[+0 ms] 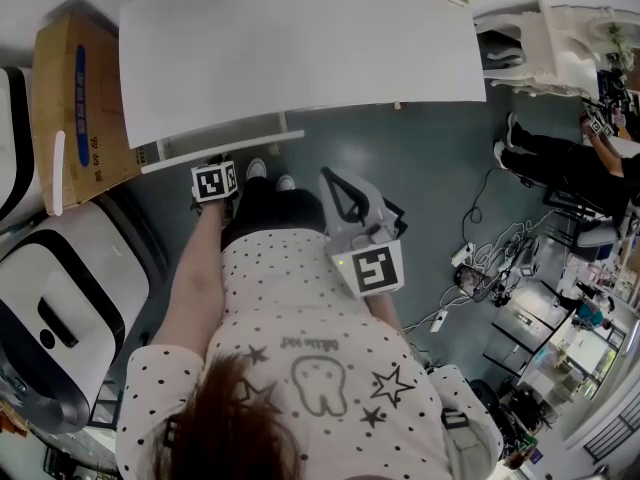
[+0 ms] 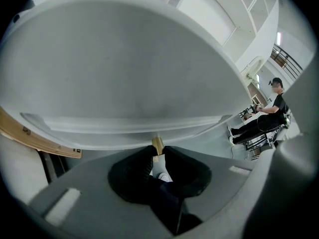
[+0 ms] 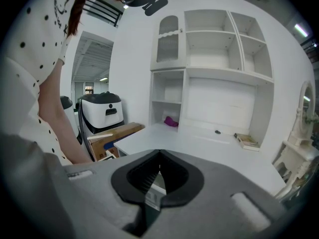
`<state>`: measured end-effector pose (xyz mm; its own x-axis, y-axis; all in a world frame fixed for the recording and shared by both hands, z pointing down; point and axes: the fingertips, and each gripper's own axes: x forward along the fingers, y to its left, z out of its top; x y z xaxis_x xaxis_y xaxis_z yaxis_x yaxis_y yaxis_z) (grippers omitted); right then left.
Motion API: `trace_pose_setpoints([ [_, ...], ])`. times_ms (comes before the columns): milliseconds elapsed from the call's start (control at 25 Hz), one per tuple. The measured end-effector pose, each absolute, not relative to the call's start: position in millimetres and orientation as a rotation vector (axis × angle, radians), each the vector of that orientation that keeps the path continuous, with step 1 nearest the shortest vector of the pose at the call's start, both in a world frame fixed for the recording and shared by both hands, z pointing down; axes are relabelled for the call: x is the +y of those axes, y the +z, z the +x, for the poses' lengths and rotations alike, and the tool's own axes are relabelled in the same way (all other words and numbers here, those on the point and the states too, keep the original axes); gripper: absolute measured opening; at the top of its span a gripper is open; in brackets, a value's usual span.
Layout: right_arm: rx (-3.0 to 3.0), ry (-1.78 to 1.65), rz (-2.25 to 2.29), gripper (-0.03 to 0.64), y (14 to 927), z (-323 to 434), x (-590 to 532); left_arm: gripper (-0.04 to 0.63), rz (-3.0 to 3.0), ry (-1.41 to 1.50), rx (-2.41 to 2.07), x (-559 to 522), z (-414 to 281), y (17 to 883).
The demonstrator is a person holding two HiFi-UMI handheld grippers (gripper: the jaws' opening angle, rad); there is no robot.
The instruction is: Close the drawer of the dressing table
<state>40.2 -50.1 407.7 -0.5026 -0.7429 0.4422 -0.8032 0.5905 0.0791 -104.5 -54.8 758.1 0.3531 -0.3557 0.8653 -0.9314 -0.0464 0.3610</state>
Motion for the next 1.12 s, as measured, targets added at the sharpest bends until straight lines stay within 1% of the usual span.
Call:
trace_pose_setpoints([
  [1120, -2.362, 0.128, 1.283, -0.003, 397, 46, -72, 0.071, 1.552, 0.644, -1.242, -88, -111, 758],
])
